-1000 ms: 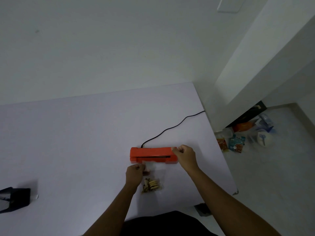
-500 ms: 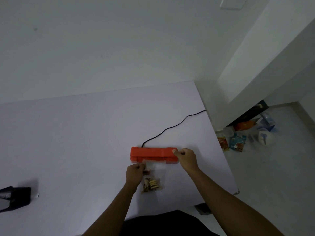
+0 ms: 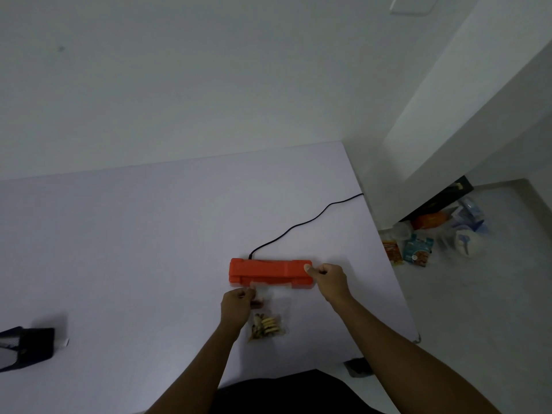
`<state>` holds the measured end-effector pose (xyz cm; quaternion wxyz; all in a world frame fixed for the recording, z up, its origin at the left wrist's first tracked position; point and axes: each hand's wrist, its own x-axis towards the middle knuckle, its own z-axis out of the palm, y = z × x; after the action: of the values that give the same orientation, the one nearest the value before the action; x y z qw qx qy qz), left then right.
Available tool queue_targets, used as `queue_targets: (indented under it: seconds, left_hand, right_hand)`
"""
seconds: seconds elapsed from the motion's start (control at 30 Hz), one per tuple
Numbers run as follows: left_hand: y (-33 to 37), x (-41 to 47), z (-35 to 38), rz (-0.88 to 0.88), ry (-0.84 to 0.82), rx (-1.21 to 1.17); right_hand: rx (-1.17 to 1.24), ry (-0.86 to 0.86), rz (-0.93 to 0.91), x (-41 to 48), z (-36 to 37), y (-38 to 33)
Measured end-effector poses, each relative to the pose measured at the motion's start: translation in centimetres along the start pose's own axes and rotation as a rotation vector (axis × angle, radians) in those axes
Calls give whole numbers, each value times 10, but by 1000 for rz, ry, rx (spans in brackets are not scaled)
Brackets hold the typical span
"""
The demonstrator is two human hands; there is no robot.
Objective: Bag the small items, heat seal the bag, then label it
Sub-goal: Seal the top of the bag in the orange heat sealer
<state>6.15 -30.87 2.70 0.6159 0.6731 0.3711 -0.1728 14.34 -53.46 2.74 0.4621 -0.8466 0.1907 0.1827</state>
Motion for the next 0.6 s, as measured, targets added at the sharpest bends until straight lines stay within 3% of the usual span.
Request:
queue_targets:
  seconds: [0.6]
  left_hand:
    - [4, -3, 0, -5, -5, -15]
  right_hand:
    - [-11, -30, -7, -1, -2, -2]
